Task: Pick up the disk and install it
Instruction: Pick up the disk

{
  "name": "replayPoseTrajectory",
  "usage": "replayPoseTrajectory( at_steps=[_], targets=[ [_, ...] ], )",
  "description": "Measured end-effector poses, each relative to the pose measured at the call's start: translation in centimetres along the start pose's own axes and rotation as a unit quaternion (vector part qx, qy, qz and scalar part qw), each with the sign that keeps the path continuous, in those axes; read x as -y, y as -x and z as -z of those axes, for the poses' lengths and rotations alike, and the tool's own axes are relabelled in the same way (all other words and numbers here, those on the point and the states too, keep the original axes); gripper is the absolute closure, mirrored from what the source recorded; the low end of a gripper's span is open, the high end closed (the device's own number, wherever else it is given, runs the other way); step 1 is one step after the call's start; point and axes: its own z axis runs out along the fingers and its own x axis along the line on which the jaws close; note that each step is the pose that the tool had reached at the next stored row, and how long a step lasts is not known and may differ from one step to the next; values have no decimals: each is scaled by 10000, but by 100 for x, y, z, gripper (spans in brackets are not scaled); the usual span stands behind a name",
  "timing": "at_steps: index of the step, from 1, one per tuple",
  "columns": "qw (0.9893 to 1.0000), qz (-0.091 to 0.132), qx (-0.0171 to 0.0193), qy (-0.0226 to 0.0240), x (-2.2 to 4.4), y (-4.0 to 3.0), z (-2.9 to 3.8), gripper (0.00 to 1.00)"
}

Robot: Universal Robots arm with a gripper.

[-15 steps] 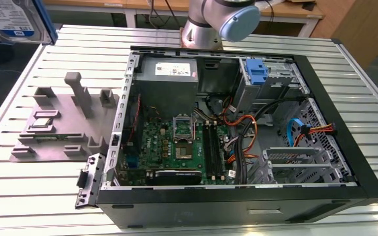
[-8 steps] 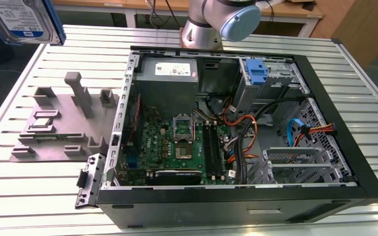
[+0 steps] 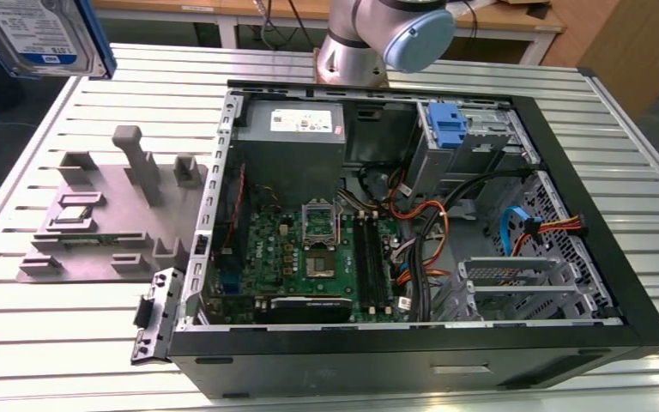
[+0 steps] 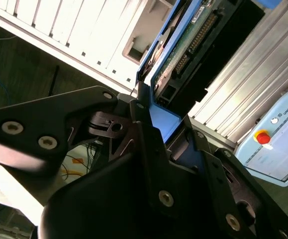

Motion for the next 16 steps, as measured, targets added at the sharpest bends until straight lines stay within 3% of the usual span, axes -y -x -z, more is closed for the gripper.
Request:
replayPoseTrajectory(
  at_steps=[16],
  targets=[
    [10000, 0, 0, 0, 82, -1, 1, 64]
  ],
)
